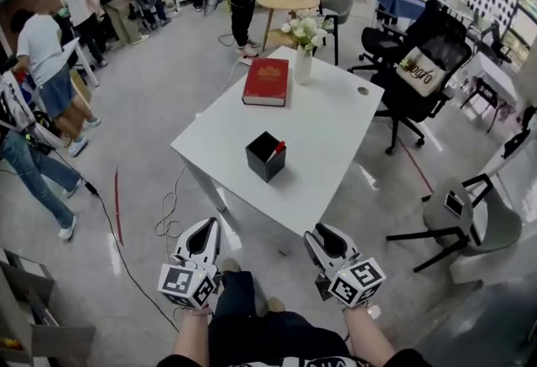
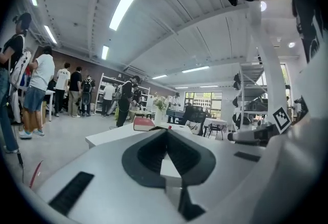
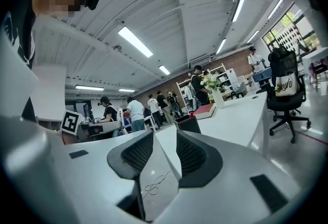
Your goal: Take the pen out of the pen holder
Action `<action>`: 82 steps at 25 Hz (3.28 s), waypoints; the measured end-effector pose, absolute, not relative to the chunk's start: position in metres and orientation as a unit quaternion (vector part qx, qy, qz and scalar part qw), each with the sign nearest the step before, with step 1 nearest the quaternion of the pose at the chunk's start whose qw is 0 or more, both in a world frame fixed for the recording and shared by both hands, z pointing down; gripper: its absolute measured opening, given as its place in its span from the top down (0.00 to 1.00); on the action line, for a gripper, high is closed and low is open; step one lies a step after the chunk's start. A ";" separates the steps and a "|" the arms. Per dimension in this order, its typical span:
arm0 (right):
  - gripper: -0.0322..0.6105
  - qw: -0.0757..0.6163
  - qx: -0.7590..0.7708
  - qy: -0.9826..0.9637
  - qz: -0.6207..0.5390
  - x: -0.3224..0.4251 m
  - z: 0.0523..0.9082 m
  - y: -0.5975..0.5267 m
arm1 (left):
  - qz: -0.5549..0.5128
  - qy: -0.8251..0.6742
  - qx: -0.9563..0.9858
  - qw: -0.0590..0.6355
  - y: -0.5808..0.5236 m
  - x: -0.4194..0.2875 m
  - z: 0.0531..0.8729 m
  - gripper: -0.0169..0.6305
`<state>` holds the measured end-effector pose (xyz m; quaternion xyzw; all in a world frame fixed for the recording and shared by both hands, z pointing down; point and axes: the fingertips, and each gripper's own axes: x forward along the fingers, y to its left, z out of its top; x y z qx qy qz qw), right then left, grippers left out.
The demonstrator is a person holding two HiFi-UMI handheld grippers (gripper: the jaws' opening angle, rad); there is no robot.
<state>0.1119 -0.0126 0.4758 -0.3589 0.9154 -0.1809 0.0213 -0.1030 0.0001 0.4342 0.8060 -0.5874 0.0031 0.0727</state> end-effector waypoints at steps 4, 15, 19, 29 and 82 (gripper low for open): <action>0.71 0.020 -0.372 0.909 -0.188 0.111 0.482 -0.024 | 0.009 -0.577 0.813 0.074 -0.016 -0.105 0.437 0.97; 0.71 0.015 -0.382 0.904 -0.189 0.080 0.482 -0.082 | 0.003 -0.574 0.815 0.077 -0.079 -0.141 0.439 0.97; 0.71 0.012 -0.387 0.902 -0.191 0.069 0.483 -0.106 | 0.002 -0.570 0.818 0.076 -0.106 -0.152 0.437 0.97; 0.71 0.001 -0.401 0.894 -0.201 0.042 0.487 -0.158 | 0.004 -0.553 0.828 0.091 -0.168 -0.175 0.444 0.97; 0.84 -0.116 -0.352 0.919 -0.136 -0.023 0.509 -0.260 | 0.030 -0.481 0.866 0.131 -0.285 -0.149 0.487 0.97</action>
